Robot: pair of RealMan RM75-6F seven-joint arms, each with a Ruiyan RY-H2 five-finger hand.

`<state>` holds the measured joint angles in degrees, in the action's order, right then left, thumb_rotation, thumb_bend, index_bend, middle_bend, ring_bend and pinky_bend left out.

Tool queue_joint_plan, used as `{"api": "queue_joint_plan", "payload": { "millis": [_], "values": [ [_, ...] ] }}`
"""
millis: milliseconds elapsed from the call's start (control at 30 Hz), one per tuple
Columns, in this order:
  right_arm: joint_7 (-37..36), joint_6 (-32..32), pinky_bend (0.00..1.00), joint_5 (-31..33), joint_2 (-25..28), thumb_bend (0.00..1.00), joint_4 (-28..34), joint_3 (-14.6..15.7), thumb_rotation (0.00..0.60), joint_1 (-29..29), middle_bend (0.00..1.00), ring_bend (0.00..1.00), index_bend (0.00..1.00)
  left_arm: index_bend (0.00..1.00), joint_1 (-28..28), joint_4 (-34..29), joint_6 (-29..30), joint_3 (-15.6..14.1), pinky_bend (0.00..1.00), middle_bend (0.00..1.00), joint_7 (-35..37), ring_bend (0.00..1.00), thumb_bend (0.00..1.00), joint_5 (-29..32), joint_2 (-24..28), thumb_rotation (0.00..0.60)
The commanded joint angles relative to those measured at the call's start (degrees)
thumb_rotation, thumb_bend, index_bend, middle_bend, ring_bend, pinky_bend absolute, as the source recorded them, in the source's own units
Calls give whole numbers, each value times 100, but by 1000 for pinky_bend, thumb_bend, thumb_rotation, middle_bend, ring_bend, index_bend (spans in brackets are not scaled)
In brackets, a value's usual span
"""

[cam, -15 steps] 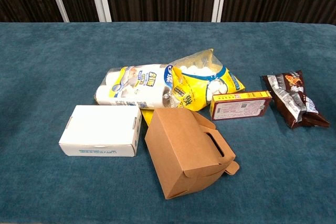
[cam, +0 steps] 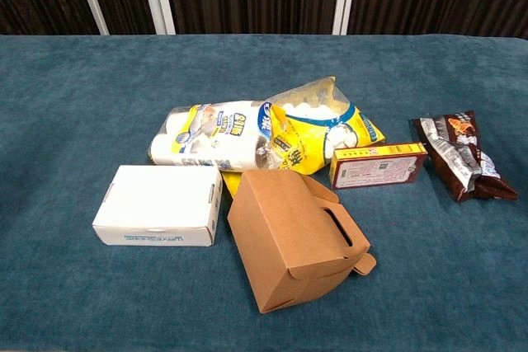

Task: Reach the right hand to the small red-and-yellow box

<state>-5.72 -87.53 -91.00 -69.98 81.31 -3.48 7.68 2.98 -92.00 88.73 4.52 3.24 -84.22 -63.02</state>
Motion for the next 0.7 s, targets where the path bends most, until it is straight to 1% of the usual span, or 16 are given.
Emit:
{"api": "queue_joint_plan", "payload": {
  "millis": [33, 200, 333, 500, 567, 700],
  "values": [
    [-17, 13, 207, -42, 8, 81, 20, 26, 600, 14, 8, 62, 0, 8, 11, 11, 13, 22, 12, 0, 24, 30, 469, -5, -1, 600],
    [-37, 144, 208, -90, -2, 68, 55, 81, 600, 71, 26, 62, 0, 8, 34, 5, -56, 19, 12, 0, 33, 30, 469, 21, 11, 600],
    [-82, 214, 207, -173, 50, 67, 150, 129, 600, 119, 26, 62, 0, 8, 15, 3, 8, 19, 11, 0, 82, 30, 469, -26, 17, 600],
    [-99, 393, 207, -359, 325, 67, 508, 77, 600, 359, 41, 62, 0, 8, -2, 7, 29, 25, 11, 0, 176, 30, 468, -20, 32, 600],
    [-64, 681, 207, -406, 523, 66, 788, 49, 600, 566, 64, 62, 0, 8, 6, 5, 14, 19, 11, 0, 155, 30, 468, -30, 34, 600],
    [159, 1498, 207, -263, 936, 66, 1450, -93, 600, 1072, 115, 82, 20, 8, 9, -3, 10, 11, 11, 0, 127, 30, 468, -42, 29, 600]
  ]
}}
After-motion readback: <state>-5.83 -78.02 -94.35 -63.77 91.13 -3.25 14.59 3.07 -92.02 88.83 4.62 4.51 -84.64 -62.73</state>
